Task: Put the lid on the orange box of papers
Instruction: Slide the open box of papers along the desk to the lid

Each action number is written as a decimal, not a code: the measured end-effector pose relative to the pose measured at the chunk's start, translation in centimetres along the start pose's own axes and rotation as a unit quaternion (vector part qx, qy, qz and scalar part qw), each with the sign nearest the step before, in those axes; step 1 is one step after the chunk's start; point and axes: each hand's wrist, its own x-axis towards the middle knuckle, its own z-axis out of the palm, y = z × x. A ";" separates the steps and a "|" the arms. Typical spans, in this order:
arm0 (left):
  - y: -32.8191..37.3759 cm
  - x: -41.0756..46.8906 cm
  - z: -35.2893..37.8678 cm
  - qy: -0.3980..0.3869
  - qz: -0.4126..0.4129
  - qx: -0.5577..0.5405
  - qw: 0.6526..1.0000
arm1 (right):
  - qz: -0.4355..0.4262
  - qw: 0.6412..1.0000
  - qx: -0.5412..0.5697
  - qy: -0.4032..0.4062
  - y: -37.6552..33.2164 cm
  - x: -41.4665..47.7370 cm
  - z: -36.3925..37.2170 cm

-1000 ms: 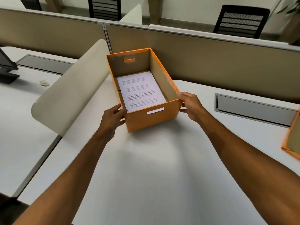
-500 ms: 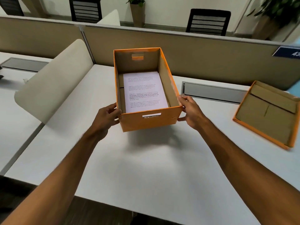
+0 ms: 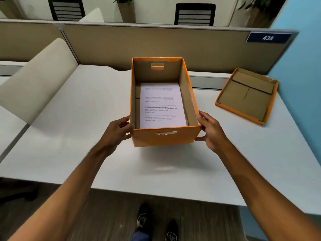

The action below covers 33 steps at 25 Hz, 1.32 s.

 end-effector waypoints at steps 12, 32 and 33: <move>-3.6 -2.4 4.2 -0.065 -0.049 0.028 0.996 | 0.025 0.996 0.037 0.083 6.3 -6.8 -4.2; -4.2 -6.0 5.1 -0.007 -0.038 0.203 0.978 | 0.007 0.992 -0.025 0.126 10.1 -10.6 -4.0; -3.8 -6.0 5.3 0.009 -0.011 0.238 0.971 | 0.002 0.989 -0.026 0.143 10.1 -10.6 -4.2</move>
